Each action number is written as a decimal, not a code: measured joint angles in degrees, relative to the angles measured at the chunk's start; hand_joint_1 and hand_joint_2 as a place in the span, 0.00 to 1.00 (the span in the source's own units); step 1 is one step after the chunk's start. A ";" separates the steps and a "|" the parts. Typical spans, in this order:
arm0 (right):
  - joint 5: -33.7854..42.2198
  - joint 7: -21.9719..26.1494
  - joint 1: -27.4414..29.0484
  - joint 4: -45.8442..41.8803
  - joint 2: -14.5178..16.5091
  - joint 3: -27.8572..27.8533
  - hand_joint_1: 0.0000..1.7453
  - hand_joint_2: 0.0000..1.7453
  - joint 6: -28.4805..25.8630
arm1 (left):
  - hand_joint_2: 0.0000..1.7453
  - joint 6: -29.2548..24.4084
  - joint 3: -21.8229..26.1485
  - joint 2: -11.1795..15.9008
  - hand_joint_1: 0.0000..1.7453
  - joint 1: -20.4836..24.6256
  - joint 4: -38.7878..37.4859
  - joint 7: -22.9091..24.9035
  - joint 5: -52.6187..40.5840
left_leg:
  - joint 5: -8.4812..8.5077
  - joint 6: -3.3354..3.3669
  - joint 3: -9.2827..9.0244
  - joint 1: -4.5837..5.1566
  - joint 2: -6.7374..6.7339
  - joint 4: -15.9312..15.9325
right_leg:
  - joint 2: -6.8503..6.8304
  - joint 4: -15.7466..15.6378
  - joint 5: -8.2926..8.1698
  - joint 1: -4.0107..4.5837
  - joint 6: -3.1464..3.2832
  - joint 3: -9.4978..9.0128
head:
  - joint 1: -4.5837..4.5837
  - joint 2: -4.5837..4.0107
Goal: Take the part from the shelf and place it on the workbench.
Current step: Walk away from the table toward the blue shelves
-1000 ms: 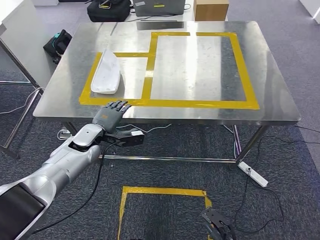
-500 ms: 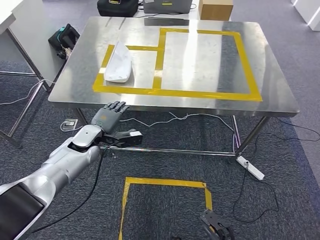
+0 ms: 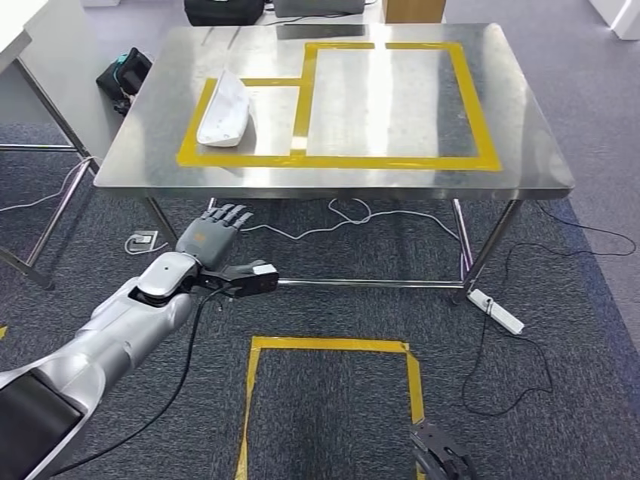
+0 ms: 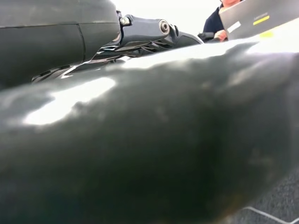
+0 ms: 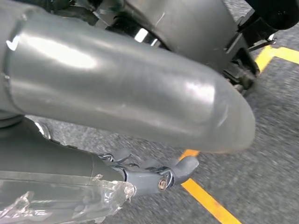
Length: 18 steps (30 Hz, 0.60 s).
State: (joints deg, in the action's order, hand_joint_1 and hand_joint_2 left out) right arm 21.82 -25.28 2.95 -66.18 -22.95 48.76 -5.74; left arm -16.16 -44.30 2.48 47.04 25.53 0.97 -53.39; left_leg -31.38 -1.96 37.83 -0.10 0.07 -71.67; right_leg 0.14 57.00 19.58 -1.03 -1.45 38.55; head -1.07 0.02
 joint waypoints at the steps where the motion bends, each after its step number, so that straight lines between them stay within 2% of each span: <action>1: 0.05 -0.07 -0.03 -0.01 0.00 0.03 0.00 0.00 -0.07 | 0.00 0.03 0.01 0.00 0.00 0.06 -0.02 0.02 -0.01 | 1.57 -0.04 -2.21 -0.09 0.00 2.58 | 0.02 0.02 -0.76 -0.07 -0.22 0.85 | 0.00 0.00; 2: 0.09 -0.14 -0.05 -0.06 -0.01 0.08 0.00 0.00 -0.18 | 0.00 0.05 0.01 -0.01 0.00 0.17 -0.03 0.05 -0.03 | 2.43 -0.01 -5.20 -0.13 0.01 6.24 | 0.05 0.04 -1.47 -0.08 -0.53 1.60 | -0.02 0.00; 3: 0.11 -0.20 -0.08 -0.18 -0.02 0.13 0.00 0.00 -0.30 | 0.00 0.05 0.02 -0.03 0.00 0.33 -0.03 0.08 -0.04 | 2.36 0.21 -7.97 -0.12 0.05 10.26 | 0.05 0.04 -2.18 -0.07 -0.87 2.17 | 0.01 0.00; 4: 0.15 -0.24 -0.11 -0.31 -0.04 0.23 0.00 0.00 -0.39 | 0.00 0.05 0.02 -0.04 0.00 0.45 -0.03 0.10 -0.06 | 2.11 0.53 -9.99 -0.04 0.09 13.41 | 0.04 -0.19 -3.04 -0.08 -1.26 2.53 | 0.04 0.00; 5: 0.21 -0.22 -0.13 -0.44 -0.10 0.39 0.00 0.00 -0.45 | 0.00 0.05 0.02 -0.01 0.00 0.47 -0.04 0.10 -0.07 | 1.82 0.95 -10.86 0.13 0.13 15.24 | 0.02 -0.63 -3.92 -0.12 -1.68 2.73 | -0.04 0.00; 7: 0.36 -0.16 -0.03 -0.58 -0.30 0.83 0.00 0.00 -0.59 | 0.00 0.07 0.01 0.09 0.00 0.13 -0.10 0.13 -0.08 | 2.79 1.96 -10.06 0.32 0.03 15.87 | 0.06 -1.76 -5.44 -0.35 -2.47 2.93 | -0.15 0.00; 8: 0.42 -0.15 0.12 -0.61 -0.45 1.07 0.00 0.00 -0.70 | 0.00 0.09 0.00 0.16 0.00 -0.13 -0.16 0.16 -0.08 | 3.47 2.46 -9.53 0.30 -0.06 15.95 | 0.07 -1.59 -4.78 -0.43 -2.79 3.32 | -0.17 0.00; 9: 0.46 -0.14 0.29 -0.65 -0.63 1.30 0.00 0.00 -0.80 | 0.00 0.12 0.00 0.24 0.00 -0.34 -0.25 0.24 -0.08 | 4.25 2.92 -8.93 0.22 -0.17 16.04 | 0.09 -0.26 -2.81 -0.44 -2.99 3.88 | -0.05 0.00; 11: 0.56 -0.14 0.37 -0.77 -0.92 1.64 0.00 0.00 -1.08 | 0.00 0.15 0.01 0.50 0.00 -0.53 -0.43 0.75 0.11 | 5.60 3.54 -7.37 0.19 -0.24 16.09 | 0.05 6.38 3.69 -0.35 -3.21 5.56 | 0.19 0.00; 12: 0.69 -0.14 0.30 -0.90 -1.10 1.79 0.00 0.00 -1.33 | 0.00 0.02 0.11 0.88 0.00 -0.87 -0.51 1.91 0.88 | 6.26 3.69 -6.49 0.24 -0.22 16.08 | 0.05 10.69 6.14 -0.29 -3.27 6.26 | 0.27 0.00; 13: 0.91 -0.13 0.24 -1.15 -1.33 1.96 0.00 0.00 -1.72 | 0.00 -0.49 0.55 1.45 0.00 -1.96 -0.66 3.53 2.28 | 6.86 3.71 -5.67 0.33 -0.24 16.07 | 0.06 14.46 6.96 -0.22 -3.29 6.63 | 0.39 0.00; 14: 1.24 -0.05 0.28 -1.62 -1.74 2.20 0.00 0.00 -2.24 | 0.00 -1.61 1.59 2.37 0.00 -3.87 -0.95 5.10 4.29 | 7.43 3.63 -4.99 0.44 -0.33 16.07 | 0.06 16.78 6.32 -0.16 -3.24 6.27 | 0.51 0.00; 15: 1.63 0.05 0.51 -2.18 -2.30 2.44 0.00 0.00 -2.86 | 0.00 -2.99 3.17 3.47 0.00 -6.53 -1.42 6.25 6.46 | 7.88 3.47 -4.47 0.54 -0.58 16.04 | 0.06 17.37 4.70 -0.09 -3.10 5.02 | 0.61 0.00; 16: 2.09 0.22 0.88 -2.85 -2.97 2.68 0.00 0.00 -3.59 | 0.00 -4.36 5.17 4.62 0.00 -9.74 -2.20 6.57 8.55 | 8.22 3.25 -4.08 0.63 -0.96 16.00 | 0.11 16.02 3.18 -0.02 -2.88 2.75 | 0.67 0.00; 17: 2.55 0.45 1.34 -3.54 -3.66 2.91 0.00 0.00 -4.42 | 0.00 -5.43 7.26 5.85 0.00 -12.92 -3.00 6.37 10.43 | 8.49 3.00 -3.76 0.71 -1.36 15.92 | 0.24 12.91 3.10 0.06 -2.65 -0.28 | 0.67 0.00; 18: 2.99 0.68 1.85 -4.17 -4.30 3.09 0.00 0.00 -5.30 | 0.00 -5.97 9.17 6.92 0.00 -15.83 -3.70 6.16 11.96 | 8.74 2.74 -3.46 0.80 -1.74 15.76 | 0.40 8.86 4.01 0.16 -2.40 -3.59 | 0.63 0.00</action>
State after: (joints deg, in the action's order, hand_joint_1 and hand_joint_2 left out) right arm 24.81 -24.59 4.80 -70.35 -27.25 51.85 -11.04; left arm -22.13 -35.13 9.39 31.21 21.83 7.14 -41.42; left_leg -22.63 0.78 34.38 0.70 -1.67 -55.91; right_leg 0.54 65.85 23.59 -0.87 -3.86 34.96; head -0.44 0.02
